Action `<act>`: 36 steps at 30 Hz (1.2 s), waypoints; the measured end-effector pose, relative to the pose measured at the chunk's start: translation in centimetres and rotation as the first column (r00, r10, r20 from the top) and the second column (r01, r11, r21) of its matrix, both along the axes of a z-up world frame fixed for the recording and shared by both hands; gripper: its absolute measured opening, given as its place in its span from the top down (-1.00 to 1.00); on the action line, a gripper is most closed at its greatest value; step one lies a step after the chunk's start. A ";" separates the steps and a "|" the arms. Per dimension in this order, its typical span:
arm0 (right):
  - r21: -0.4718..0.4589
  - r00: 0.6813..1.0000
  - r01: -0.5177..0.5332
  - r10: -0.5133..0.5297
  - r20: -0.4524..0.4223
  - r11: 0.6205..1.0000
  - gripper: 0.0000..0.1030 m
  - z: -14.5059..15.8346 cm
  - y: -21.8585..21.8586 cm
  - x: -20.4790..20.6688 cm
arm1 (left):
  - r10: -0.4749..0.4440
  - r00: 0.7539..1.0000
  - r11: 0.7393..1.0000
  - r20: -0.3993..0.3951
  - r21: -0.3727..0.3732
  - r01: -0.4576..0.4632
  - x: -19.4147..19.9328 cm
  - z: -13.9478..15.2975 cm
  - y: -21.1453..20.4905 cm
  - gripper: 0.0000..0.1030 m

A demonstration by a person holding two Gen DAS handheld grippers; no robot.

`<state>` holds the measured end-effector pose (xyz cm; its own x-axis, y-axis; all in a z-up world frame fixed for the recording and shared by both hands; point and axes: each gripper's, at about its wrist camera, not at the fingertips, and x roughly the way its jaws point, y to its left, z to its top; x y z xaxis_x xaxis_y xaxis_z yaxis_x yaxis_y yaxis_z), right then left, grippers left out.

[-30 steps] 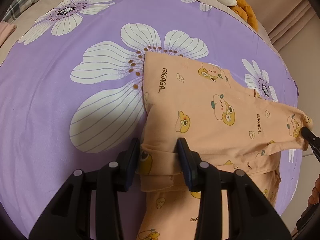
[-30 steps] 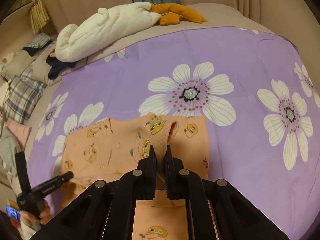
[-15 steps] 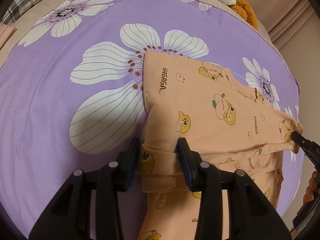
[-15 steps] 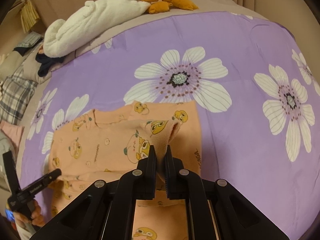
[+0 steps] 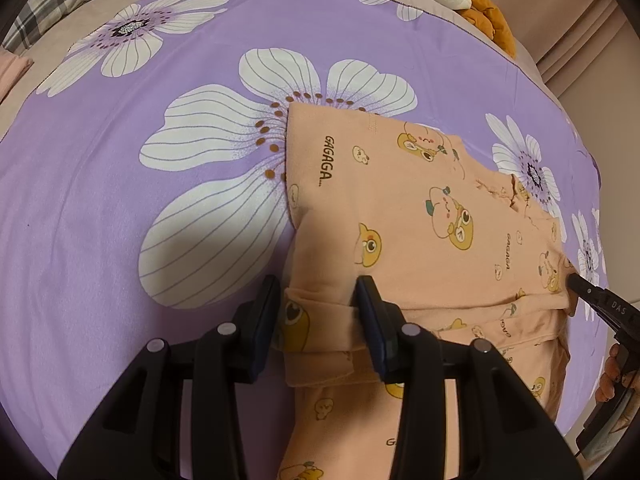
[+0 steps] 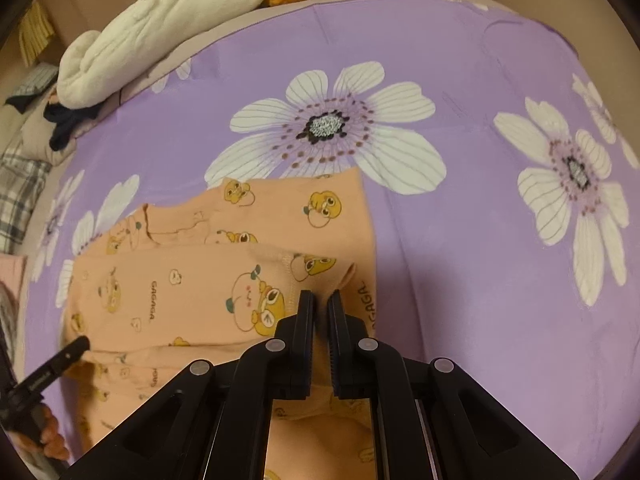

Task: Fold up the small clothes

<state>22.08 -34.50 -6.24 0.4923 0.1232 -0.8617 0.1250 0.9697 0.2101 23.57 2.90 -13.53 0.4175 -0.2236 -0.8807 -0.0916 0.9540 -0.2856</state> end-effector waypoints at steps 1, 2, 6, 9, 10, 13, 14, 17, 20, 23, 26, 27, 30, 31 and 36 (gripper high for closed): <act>-0.004 1.000 0.000 0.000 -0.001 1.000 0.85 -0.1 0.0 0.0 | 0.000 1.000 1.000 0.001 0.001 0.000 0.0 0.0 0.0 0.19; -0.003 1.000 0.000 0.000 -0.004 1.000 0.85 -0.3 0.0 -0.1 | 0.000 1.000 1.000 0.001 0.002 0.000 0.0 0.0 0.0 0.19; -0.003 1.000 0.006 -0.006 -0.012 1.000 0.85 -0.8 0.1 0.1 | 0.000 1.000 1.000 0.000 -0.002 0.000 0.0 0.0 0.0 0.19; -0.011 1.000 0.006 -0.006 -0.017 1.000 0.85 -1.3 0.2 0.3 | 0.000 1.000 1.000 -0.003 -0.013 0.000 0.0 -0.1 0.2 0.19; -0.011 1.000 0.006 -0.006 -0.018 1.000 0.85 -1.4 0.3 0.3 | 0.001 1.000 1.000 -0.005 -0.015 -0.001 0.1 -0.1 0.2 0.19; -0.010 1.000 0.008 -0.008 -0.026 1.000 0.85 -1.9 0.3 0.4 | 0.004 1.000 1.000 -0.008 -0.018 -0.004 0.1 -0.1 0.2 0.18; -0.011 1.000 0.009 -0.009 -0.026 1.000 0.85 -2.0 0.3 0.4 | 0.004 1.000 1.000 -0.008 -0.017 -0.004 0.1 -0.1 0.2 0.18; -0.016 1.000 0.009 -0.009 -0.026 1.000 0.85 -2.2 0.3 0.4 | 0.002 1.000 1.000 -0.006 -0.012 -0.002 0.1 0.0 0.2 0.18; -0.026 1.000 0.007 -0.007 -0.023 1.000 0.85 -2.3 0.4 0.3 | 0.002 1.000 1.000 -0.006 -0.012 -0.002 0.1 -0.1 0.2 0.18; -0.034 1.000 0.007 -0.008 -0.020 0.999 0.85 -2.3 0.5 0.3 | 0.006 1.000 1.000 -0.007 -0.011 -0.006 0.1 0.0 0.2 0.18; -0.044 1.000 0.009 -0.010 -0.018 0.999 0.85 -2.4 0.6 0.3 | 0.023 1.000 1.000 -0.013 -0.011 -0.023 0.0 0.1 0.2 0.18; -0.048 1.000 0.009 -0.009 -0.018 0.999 0.85 -2.4 0.7 0.3 | 0.024 1.000 1.000 -0.018 -0.016 -0.024 0.1 0.1 0.2 0.18; -0.059 1.000 0.009 -0.010 -0.017 0.998 0.85 -2.3 0.8 0.3 | 0.032 0.999 0.999 -0.021 -0.014 -0.033 -0.1 0.3 0.2 0.18; -0.059 1.000 0.010 -0.011 -0.017 0.998 0.85 -2.3 0.8 0.3 | 0.034 0.999 0.999 -0.021 -0.014 -0.034 -0.2 0.5 0.2 0.20; -0.062 1.000 0.005 -0.006 -0.012 0.998 0.85 -2.0 0.8 0.2 | 0.046 0.999 0.999 -0.004 -0.015 -0.046 -0.9 1.8 0.4 0.22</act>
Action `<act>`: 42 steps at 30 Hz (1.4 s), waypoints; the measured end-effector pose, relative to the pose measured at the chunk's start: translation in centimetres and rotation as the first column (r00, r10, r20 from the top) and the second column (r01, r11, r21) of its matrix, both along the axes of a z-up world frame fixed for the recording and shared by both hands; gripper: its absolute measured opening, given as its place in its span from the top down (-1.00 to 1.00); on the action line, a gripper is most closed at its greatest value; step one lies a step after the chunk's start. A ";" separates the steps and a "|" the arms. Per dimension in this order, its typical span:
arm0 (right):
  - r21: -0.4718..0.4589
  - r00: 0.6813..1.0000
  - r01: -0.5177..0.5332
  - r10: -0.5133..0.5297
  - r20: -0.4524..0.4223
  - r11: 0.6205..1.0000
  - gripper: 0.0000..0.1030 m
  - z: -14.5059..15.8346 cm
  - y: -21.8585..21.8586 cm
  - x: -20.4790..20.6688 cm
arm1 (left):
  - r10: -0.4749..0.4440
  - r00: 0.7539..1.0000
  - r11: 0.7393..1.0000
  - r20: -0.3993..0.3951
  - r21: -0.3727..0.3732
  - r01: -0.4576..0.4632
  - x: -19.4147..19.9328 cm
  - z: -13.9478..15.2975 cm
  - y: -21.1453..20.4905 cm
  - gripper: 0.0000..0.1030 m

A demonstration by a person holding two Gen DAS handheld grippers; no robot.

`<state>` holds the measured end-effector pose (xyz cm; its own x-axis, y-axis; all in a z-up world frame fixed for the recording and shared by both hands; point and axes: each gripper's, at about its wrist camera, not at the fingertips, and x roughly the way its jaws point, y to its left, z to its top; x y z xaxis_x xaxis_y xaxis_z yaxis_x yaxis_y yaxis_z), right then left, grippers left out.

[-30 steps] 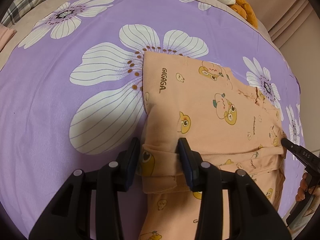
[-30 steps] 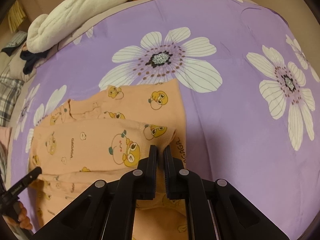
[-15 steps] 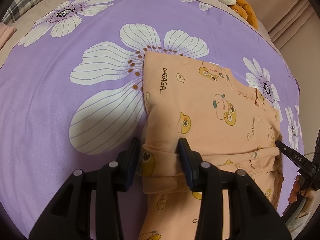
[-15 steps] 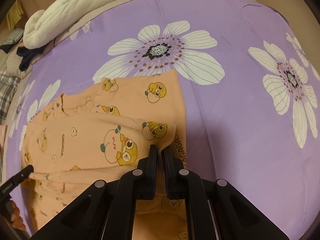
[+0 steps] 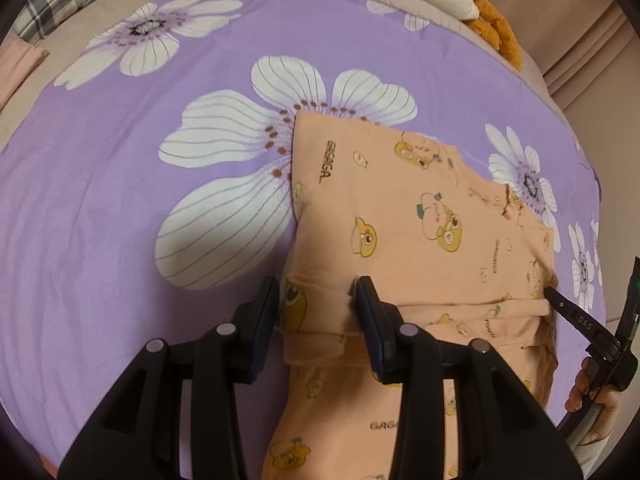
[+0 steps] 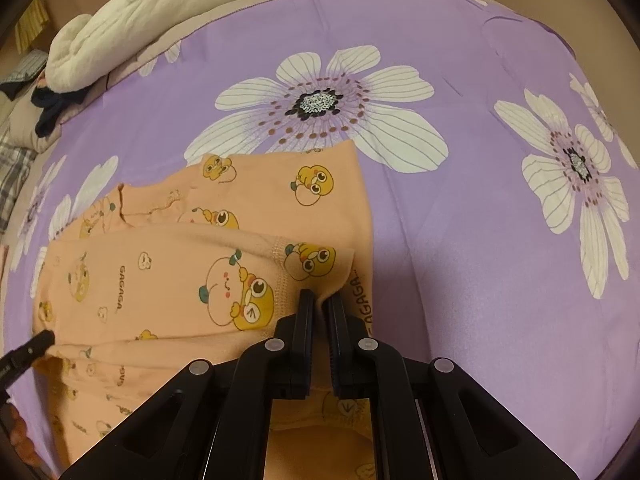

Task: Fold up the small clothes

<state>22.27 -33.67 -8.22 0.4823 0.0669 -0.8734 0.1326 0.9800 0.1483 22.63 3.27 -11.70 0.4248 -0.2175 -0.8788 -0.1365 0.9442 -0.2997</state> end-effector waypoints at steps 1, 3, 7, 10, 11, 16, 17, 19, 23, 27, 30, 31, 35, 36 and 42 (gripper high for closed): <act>-0.002 1.000 -0.002 0.002 0.007 1.000 0.85 0.2 0.0 -0.1 | 0.003 1.000 1.000 0.005 0.001 -0.003 -0.2 0.4 0.1 0.22; 0.005 0.999 -0.006 0.006 0.033 1.000 0.85 1.0 -0.1 -0.6 | 0.009 1.000 1.000 0.021 0.000 -0.009 -0.9 1.4 0.2 0.23; -0.033 0.994 -0.018 0.021 0.107 0.999 0.84 3.3 -0.2 -2.2 | 0.008 0.997 1.000 0.074 -0.012 -0.007 -2.7 3.8 0.3 0.12; -0.039 0.985 -0.037 0.043 0.168 0.999 0.84 5.5 -0.1 -3.9 | 0.004 0.993 1.000 0.116 -0.018 -0.002 -4.5 5.4 0.1 -0.16; -0.030 0.981 -0.048 0.053 0.187 0.998 0.84 6.3 -0.1 -4.5 | 0.000 0.992 1.000 0.128 -0.021 0.002 -5.1 5.7 0.0 -0.24; -0.028 0.953 -0.083 0.087 0.292 0.996 -0.12 9.5 0.0 -7.6 | -0.035 0.981 0.999 0.190 -0.030 0.041 -8.4 7.0 -0.7 -0.69; -0.029 0.944 -0.087 0.092 0.316 0.996 -0.34 10.1 -0.1 -8.4 | -0.046 0.979 0.998 0.198 -0.028 0.052 -9.2 6.9 -0.8 -0.72; -0.035 0.930 -0.108 0.113 0.348 0.994 -0.37 10.6 0.0 -9.8 | -0.063 0.978 0.997 0.200 -0.024 0.069 -10.3 6.7 -1.0 -0.75; -0.047 0.919 -0.122 0.131 0.372 0.991 -0.51 10.5 -0.3 -12.7 | -0.086 0.976 0.995 0.200 -0.027 0.093 -12.1 5.7 -1.1 -0.78; -0.056 0.928 -0.117 0.129 0.349 0.992 -0.52 9.0 -0.6 -14.4 | -0.110 0.975 0.992 0.195 -0.039 0.119 -12.8 4.2 -1.1 -0.78; -0.045 0.939 -0.118 0.127 0.320 0.992 -0.52 7.6 -0.9 -15.4 | -0.106 0.980 0.991 0.166 -0.065 0.118 -13.2 2.9 -0.9 -0.78; -0.040 0.945 -0.116 0.123 0.303 0.992 -0.52 6.9 -1.0 -15.7 | -0.108 0.981 0.990 0.158 -0.073 0.120 -13.3 2.5 -0.9 -0.78; -0.011 0.964 -0.106 0.106 0.243 0.994 -0.52 4.6 -1.1 -16.4 | -0.120 0.983 0.988 0.138 -0.084 0.132 -14.0 1.3 -1.2 -0.76; -0.004 0.968 -0.105 0.103 0.229 0.994 -0.52 4.1 -1.1 -16.6 | -0.122 0.983 0.987 0.135 -0.083 0.134 -14.1 1.1 -1.2 -0.76; 0.024 0.984 -0.093 0.088 0.154 0.995 -0.52 1.5 -1.2 -17.8 | -0.150 0.984 0.985 0.093 -0.072 0.157 -15.0 -0.4 -1.5 -0.75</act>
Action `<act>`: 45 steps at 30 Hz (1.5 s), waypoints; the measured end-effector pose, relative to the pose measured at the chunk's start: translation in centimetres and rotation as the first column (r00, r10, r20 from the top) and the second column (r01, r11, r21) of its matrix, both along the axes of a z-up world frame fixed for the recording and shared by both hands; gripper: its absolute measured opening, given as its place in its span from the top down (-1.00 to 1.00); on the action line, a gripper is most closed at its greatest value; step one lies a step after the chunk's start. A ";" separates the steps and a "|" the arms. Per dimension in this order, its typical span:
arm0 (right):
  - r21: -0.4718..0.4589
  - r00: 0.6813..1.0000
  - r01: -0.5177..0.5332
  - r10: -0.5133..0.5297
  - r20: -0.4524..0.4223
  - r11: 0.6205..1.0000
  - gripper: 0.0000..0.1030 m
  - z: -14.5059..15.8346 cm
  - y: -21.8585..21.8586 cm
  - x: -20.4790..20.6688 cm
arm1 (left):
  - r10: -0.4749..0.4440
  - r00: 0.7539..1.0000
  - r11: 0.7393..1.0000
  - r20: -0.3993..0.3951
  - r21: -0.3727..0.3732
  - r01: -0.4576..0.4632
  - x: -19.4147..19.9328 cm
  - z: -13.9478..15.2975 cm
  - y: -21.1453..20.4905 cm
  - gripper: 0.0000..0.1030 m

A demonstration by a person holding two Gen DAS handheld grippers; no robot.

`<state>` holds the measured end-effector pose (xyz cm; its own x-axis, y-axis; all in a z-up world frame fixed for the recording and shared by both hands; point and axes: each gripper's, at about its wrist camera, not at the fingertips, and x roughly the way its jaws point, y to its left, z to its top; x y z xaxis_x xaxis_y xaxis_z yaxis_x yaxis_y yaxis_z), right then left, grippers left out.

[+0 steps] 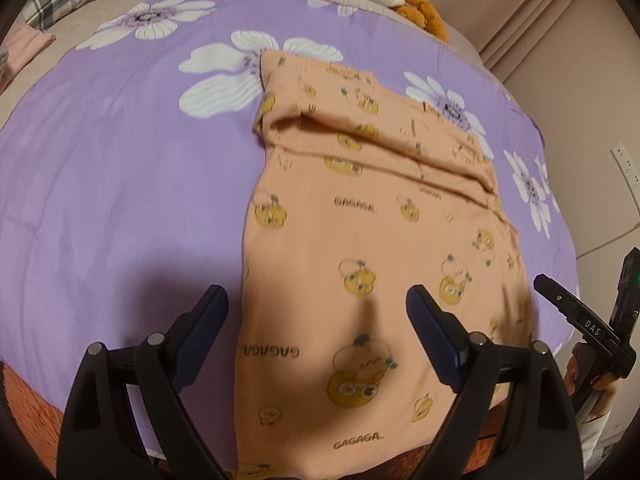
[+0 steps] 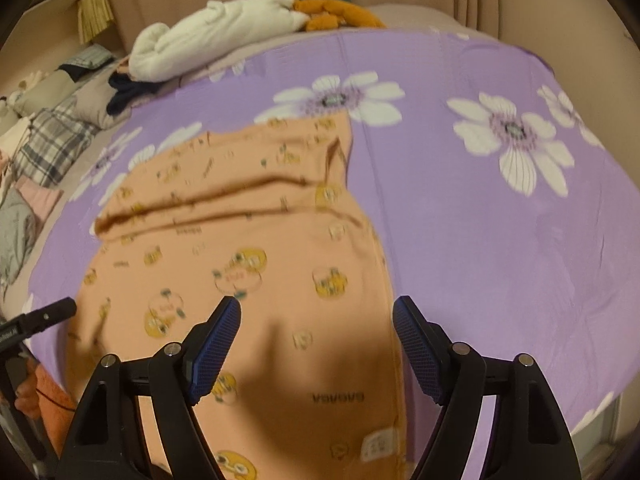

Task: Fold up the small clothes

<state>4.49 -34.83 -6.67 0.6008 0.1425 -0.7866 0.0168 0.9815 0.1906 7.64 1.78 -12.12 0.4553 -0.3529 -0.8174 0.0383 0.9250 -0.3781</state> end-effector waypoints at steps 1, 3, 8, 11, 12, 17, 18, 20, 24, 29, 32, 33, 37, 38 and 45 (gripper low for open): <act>0.003 1.000 0.005 -0.005 -0.008 1.000 -0.52 -0.2 -0.2 -0.2 | -0.003 1.000 1.000 -0.008 -0.001 0.003 -0.1 -0.2 0.0 -0.75; 0.004 0.999 0.020 -0.020 -0.025 1.000 -0.51 -0.7 -0.6 -0.8 | -0.001 1.000 1.000 -0.024 -0.013 0.001 -0.4 -0.8 0.2 -0.74; 0.002 0.997 0.035 -0.035 -0.074 0.999 -0.51 -1.8 -1.3 -1.9 | -0.043 0.999 0.998 -0.023 -0.041 0.042 -1.1 -1.1 0.0 -0.68; -0.008 0.995 0.027 -0.028 -0.098 1.000 -0.51 -2.3 -1.3 -2.3 | -0.056 0.998 0.995 -0.036 -0.083 0.053 -1.2 -1.3 0.2 -0.47; -0.007 0.994 0.021 -0.021 -0.104 1.000 -0.51 -2.4 -1.2 -2.4 | -0.054 0.998 0.994 -0.042 -0.096 0.050 -1.2 -1.4 0.2 -0.44; 0.032 0.992 0.010 -0.006 -0.130 0.999 -0.49 -3.3 -0.8 -2.3 | -0.077 0.996 0.988 -0.052 -0.135 0.069 -1.3 -1.7 -0.1 -0.17; 0.030 0.991 0.008 -0.004 -0.132 1.000 -0.47 -3.4 -0.6 -2.1 | -0.085 0.995 0.988 -0.051 -0.133 0.077 -1.4 -1.7 -0.2 -0.03; 0.017 0.992 -0.004 0.006 -0.125 1.000 -0.35 -3.4 -0.2 -1.8 | -0.102 0.994 0.990 -0.049 -0.098 0.097 -1.4 -1.9 -0.8 0.26; 0.025 0.993 -0.014 0.017 -0.114 1.000 0.11 -3.3 0.1 -1.2 | -0.086 0.995 0.994 -0.047 -0.077 0.082 -1.1 -2.2 -0.7 0.81; 0.064 0.993 -0.028 0.035 -0.108 0.998 0.80 -3.0 0.1 -1.1 | -0.059 0.998 0.993 -0.038 -0.105 0.055 -1.1 -1.6 0.0 0.87; 0.096 0.994 -0.034 0.043 -0.096 0.995 0.85 -2.1 -0.1 -1.2 | -0.064 0.998 0.992 -0.006 -0.111 0.063 -1.2 -0.4 0.1 0.88; 0.107 0.995 -0.034 0.044 -0.089 0.994 0.85 -1.8 -0.2 -1.3 | -0.071 0.997 0.992 -0.003 -0.104 0.070 -1.2 -0.1 0.0 0.88; 0.134 0.998 -0.042 0.048 -0.042 0.990 0.87 0.0 -0.4 -1.2 | -0.078 0.997 0.992 0.025 -0.094 0.080 -0.8 1.3 -0.1 0.88; 0.138 0.999 -0.044 0.047 -0.020 0.989 0.88 0.7 -0.5 -1.1 | -0.075 0.996 0.992 0.044 -0.095 0.079 -0.7 1.9 -0.1 0.88; 0.118 0.995 -0.044 0.033 0.097 0.992 0.88 4.1 -0.7 1.1 | -0.046 0.988 0.996 0.147 -0.070 0.056 1.1 4.7 0.4 0.88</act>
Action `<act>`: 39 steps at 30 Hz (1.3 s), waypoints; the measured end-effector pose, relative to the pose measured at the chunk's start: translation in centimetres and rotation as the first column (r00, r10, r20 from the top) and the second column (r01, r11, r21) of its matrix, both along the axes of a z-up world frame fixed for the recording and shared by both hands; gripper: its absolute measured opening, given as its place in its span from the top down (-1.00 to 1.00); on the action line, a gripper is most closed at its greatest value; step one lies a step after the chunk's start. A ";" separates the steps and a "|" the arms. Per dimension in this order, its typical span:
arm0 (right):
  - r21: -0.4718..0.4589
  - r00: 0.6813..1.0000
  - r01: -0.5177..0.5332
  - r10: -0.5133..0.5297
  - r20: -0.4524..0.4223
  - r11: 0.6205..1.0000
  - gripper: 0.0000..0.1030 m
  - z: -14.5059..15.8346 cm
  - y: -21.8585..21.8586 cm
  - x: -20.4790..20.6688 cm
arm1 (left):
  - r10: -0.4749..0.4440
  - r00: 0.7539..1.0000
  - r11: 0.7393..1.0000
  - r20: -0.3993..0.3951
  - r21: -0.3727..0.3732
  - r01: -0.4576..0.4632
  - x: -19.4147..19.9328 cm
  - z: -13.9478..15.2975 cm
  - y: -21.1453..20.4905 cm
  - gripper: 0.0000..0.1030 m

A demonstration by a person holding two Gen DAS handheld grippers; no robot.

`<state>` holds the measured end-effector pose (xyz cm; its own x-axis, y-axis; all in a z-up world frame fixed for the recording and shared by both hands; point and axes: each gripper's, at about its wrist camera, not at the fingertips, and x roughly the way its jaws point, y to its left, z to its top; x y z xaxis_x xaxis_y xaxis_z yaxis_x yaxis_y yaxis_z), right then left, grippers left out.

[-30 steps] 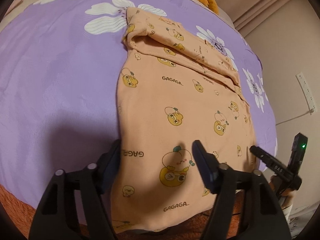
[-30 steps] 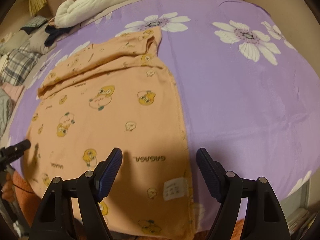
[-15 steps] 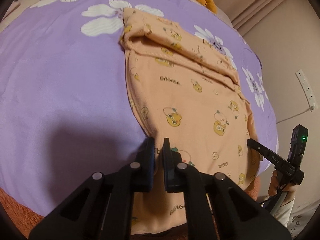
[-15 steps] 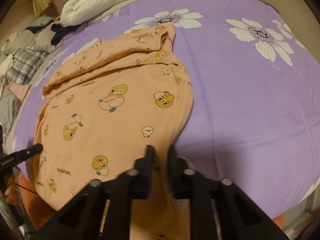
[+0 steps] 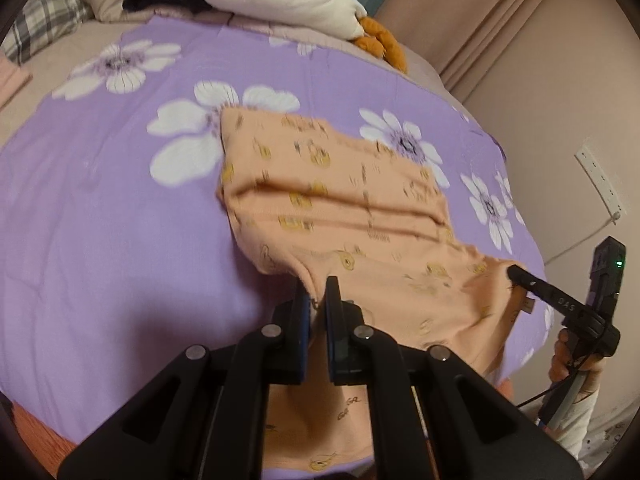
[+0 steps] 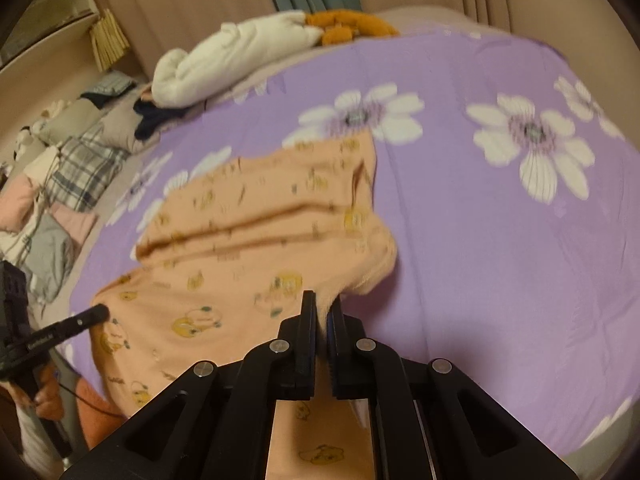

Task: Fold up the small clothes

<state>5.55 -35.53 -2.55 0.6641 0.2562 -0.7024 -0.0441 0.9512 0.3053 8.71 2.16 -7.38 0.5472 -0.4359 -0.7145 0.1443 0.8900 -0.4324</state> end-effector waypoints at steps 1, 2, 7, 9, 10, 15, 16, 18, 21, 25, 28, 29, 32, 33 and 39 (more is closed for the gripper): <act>-0.006 1.000 0.004 -0.004 0.012 1.000 0.88 0.3 -0.1 0.3 | 0.005 1.000 1.000 0.005 0.000 -0.005 0.5 0.1 0.1 0.88; -0.007 1.000 0.013 -0.012 0.027 1.000 0.88 0.7 -0.3 0.9 | 0.015 1.000 1.000 0.013 0.003 -0.015 1.1 0.1 0.2 0.88; -0.001 0.999 0.042 -0.042 0.031 0.999 0.88 0.1 -0.9 3.4 | 0.048 0.999 0.998 -0.012 0.035 -0.048 3.8 -1.4 0.2 0.87; -0.002 0.999 0.050 -0.050 0.005 0.999 0.88 -1.1 -0.8 4.6 | 0.057 0.998 0.997 -0.032 0.051 -0.056 4.8 -2.3 -0.1 0.86; -0.009 0.999 0.052 -0.052 -0.004 0.999 0.88 -1.5 -0.7 5.0 | 0.058 0.998 0.996 -0.039 0.066 -0.055 5.2 -2.8 -0.3 0.86; -0.015 0.994 0.066 -0.067 -0.080 0.998 0.88 -4.4 -0.8 7.1 | 0.060 0.994 0.991 -0.091 0.126 -0.049 6.8 -5.2 -1.1 0.85; -0.015 0.993 0.069 -0.070 -0.093 0.998 0.88 -4.8 -0.9 7.4 | 0.059 0.993 0.990 -0.101 0.130 -0.046 7.0 -5.6 -1.1 0.85; -0.012 0.991 0.074 -0.075 -0.114 0.997 0.88 -5.4 -1.0 7.7 | 0.059 0.992 0.990 -0.114 0.132 -0.043 7.2 -6.1 -1.1 0.83; -0.003 0.988 0.075 -0.075 -0.138 0.997 0.88 -6.2 -1.1 7.9 | 0.053 0.992 0.990 -0.111 0.138 -0.037 7.3 -6.2 -1.1 0.79; -0.006 0.987 0.073 -0.073 -0.144 0.997 0.88 -6.4 -1.0 7.9 | 0.052 0.992 0.990 -0.114 0.134 -0.036 7.2 -6.1 -1.0 0.78; -0.015 0.986 0.068 -0.070 -0.150 0.998 0.88 -6.2 -1.1 7.9 | 0.046 0.992 0.992 -0.120 0.123 -0.031 6.9 -5.6 -0.9 0.73; -0.020 0.986 0.067 -0.069 -0.154 0.998 0.85 -6.1 -1.1 7.8 | 0.043 0.992 0.993 -0.121 0.114 -0.029 6.6 -5.3 -0.8 0.63; -0.034 0.987 0.060 -0.065 -0.148 0.998 0.57 -5.2 -1.4 7.0 | 0.036 0.993 0.994 -0.111 0.103 -0.025 5.6 -4.1 -0.4 0.25; -0.038 0.988 0.063 -0.068 -0.140 0.997 0.32 -4.9 -1.5 6.6 | 0.041 0.994 0.994 -0.103 0.105 -0.030 5.2 -3.8 -0.2 0.13; -0.034 0.992 0.088 -0.090 -0.092 0.996 -0.04 -2.8 -3.2 3.3 | 0.067 0.995 0.995 -0.078 0.080 -0.061 2.7 -2.2 2.0 -0.13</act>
<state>8.90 -38.72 -5.39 0.6146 0.1772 -0.7687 0.0684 0.9588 0.2757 11.39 4.15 -9.56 0.5113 -0.3438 -0.7877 0.0535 0.9274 -0.3701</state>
